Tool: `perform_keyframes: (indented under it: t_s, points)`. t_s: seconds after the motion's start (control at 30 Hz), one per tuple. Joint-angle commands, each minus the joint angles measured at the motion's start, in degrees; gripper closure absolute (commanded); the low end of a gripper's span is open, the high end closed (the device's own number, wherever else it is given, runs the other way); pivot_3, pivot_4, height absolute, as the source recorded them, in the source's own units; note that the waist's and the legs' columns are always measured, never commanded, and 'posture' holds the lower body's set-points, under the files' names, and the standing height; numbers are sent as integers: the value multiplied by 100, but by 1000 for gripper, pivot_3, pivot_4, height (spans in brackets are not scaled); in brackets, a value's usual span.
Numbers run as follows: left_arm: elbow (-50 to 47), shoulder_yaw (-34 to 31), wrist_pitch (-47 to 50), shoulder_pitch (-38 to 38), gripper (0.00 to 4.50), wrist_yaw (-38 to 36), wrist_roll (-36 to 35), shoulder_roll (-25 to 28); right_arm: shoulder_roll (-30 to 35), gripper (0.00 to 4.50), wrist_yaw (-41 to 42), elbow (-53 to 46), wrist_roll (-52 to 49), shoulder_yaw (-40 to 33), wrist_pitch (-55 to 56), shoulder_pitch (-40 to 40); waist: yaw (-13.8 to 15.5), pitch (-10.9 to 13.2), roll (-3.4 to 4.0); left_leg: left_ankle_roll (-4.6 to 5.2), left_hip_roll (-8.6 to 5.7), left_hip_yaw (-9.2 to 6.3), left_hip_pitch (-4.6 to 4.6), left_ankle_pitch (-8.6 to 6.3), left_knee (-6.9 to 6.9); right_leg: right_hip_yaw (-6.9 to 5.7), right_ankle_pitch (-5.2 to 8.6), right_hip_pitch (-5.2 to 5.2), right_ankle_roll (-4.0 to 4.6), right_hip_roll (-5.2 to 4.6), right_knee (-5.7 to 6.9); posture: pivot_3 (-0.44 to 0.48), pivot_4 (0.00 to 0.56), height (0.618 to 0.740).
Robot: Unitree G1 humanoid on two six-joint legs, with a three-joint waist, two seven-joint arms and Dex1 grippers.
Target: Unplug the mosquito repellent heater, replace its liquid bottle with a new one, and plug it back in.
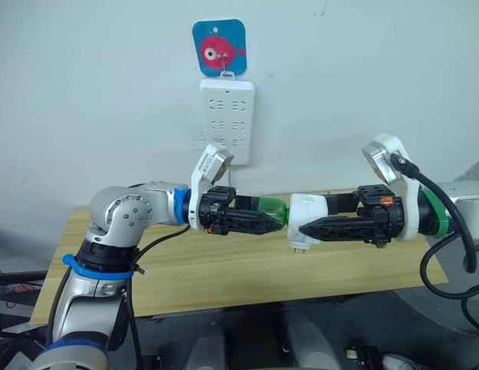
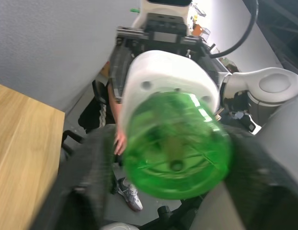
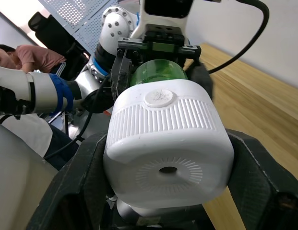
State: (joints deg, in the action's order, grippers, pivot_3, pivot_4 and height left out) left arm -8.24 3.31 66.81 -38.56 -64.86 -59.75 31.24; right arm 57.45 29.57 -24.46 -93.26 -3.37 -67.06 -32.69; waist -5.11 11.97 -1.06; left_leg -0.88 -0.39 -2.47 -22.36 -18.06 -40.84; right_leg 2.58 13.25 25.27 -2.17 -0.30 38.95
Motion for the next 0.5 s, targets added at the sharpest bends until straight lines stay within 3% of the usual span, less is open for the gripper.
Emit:
perform_keyframes:
  t_s: [0.03, 0.23, 0.37, 0.5]
  points:
    - [-179, -6, -93, 6, 2276, -41, -26, -38, -1, 1473, 47, -150, -98, -110, 21, -54, 0, 0, 0, 0, 0, 0, 0, 0, 0, 0, 0, 0, 0, 0, 0, -177, 138, 730]
    - [-129, -33, -190, 34, 2276, -45, 23, -28, 53, 1473, 12, -171, -89, -139, -7, -8, 1, 0, 0, 0, 0, 0, 0, 0, 0, 0, 0, 0, 0, 0, 0, -177, 138, 730]
    - [34, -163, -170, 58, 2276, 25, -43, -38, 210, 59, 63, -45, 91, -391, 27, 125, 0, 0, 0, 0, 0, 0, 0, 0, 0, 0, 0, 0, 0, 0, 0, -178, 132, 730]
    - [220, -313, -152, 95, 2276, 97, -89, -22, 580, 0, 316, 158, 172, -971, -50, 642, 18, 0, 0, 0, -2, 2, -1, 0, 0, 0, 0, 0, 0, 0, -1, -179, 133, 730]
